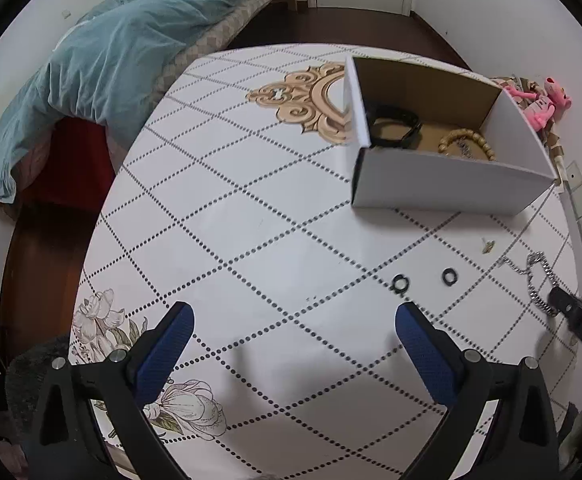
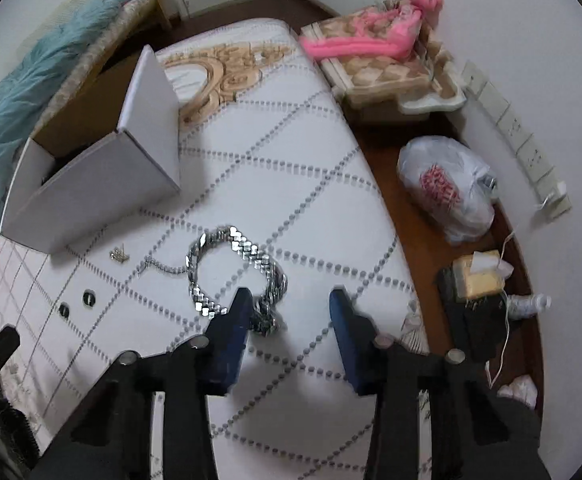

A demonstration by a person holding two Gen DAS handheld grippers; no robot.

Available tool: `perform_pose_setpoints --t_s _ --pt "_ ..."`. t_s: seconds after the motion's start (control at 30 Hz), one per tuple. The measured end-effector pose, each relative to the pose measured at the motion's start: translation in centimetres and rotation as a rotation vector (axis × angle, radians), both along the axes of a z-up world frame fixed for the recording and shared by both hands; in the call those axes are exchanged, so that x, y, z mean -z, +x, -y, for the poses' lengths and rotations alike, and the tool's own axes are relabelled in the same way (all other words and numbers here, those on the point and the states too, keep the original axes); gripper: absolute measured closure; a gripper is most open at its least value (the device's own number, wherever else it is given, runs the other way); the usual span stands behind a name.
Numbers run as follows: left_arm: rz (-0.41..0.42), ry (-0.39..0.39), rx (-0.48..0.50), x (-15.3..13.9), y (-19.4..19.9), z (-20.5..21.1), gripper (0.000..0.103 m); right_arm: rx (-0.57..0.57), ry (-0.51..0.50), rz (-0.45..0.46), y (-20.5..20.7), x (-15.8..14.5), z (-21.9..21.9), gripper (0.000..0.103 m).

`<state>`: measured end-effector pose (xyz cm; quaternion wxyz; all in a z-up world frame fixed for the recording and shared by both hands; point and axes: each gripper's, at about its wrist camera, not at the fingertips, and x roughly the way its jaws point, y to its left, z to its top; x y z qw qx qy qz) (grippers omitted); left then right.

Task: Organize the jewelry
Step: 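Withdraw both tools toward the thick silver chain bracelet and black rings, then grasp the thick silver chain bracelet with the right tool while the left tool grasps a black ring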

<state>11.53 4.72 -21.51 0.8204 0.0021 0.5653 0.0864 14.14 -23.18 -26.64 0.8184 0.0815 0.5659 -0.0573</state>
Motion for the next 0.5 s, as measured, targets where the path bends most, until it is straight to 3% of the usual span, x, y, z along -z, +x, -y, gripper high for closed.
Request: perform_pose_setpoints --t_s 0.13,0.17,0.37,0.43,0.5 --pt "-0.017 -0.030 0.005 1.1 0.0 -0.2 0.001 0.002 -0.055 0.036 -0.2 0.2 -0.5 0.082" --pt "-0.022 -0.045 0.014 1.4 0.0 0.0 0.001 -0.001 -0.058 0.043 -0.2 0.1 -0.5 0.094" --pt "-0.019 -0.112 0.093 2.2 0.4 1.9 0.004 0.005 0.017 0.035 -1.2 -0.3 0.3 0.095" --pt "-0.010 -0.109 0.120 2.2 0.7 2.8 0.014 0.009 0.036 0.028 -1.9 -0.4 0.4 0.095" --pt "-0.011 -0.102 0.137 2.4 1.3 3.5 0.017 0.011 0.051 0.022 -2.5 -0.3 0.4 0.095"
